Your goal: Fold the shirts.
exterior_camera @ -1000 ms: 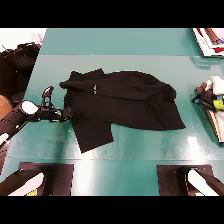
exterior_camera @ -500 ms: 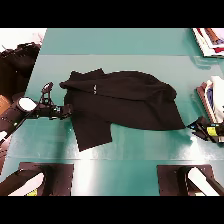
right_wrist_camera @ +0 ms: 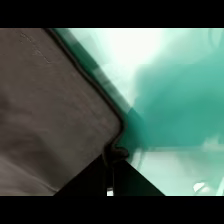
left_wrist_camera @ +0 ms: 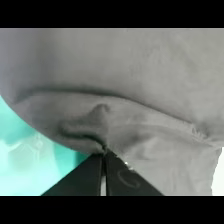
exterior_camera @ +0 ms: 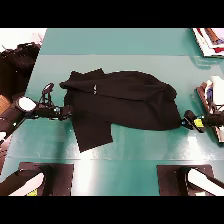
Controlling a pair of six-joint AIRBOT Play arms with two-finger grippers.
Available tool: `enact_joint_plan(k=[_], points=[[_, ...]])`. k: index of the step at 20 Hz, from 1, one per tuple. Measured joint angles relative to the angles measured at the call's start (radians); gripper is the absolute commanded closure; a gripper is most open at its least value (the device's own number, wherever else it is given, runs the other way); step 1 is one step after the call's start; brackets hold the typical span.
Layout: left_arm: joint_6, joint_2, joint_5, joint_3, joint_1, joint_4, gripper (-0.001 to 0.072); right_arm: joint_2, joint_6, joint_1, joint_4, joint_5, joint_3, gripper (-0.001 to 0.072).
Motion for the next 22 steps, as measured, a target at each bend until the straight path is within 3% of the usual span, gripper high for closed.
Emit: enact_joint_plan(k=[5, 11, 17, 22], points=[[-0.010, 0.135, -0.087, 0.158, 0.000, 0.057, 0.0685, 0.129, -0.020, 0.043, 0.002, -0.014, 0.135, 0.0692], [-0.016, 0.300, -0.187, 0.712, -0.001, 0.116, 0.0685, 0.352, -0.078, 0.053, 0.004, -0.046, 0.589, 0.0692], [-0.016, 0.336, -0.162, 1.286, -0.001, 0.125, 0.0686, 0.486, -0.122, 0.053, -0.082, -0.103, 0.997, 0.0692], [-0.016, 0.328, -0.125, 1.435, -0.001, 0.129, 0.0685, 0.466, -0.093, 0.053, -0.216, 0.012, 1.223, 0.0693]])
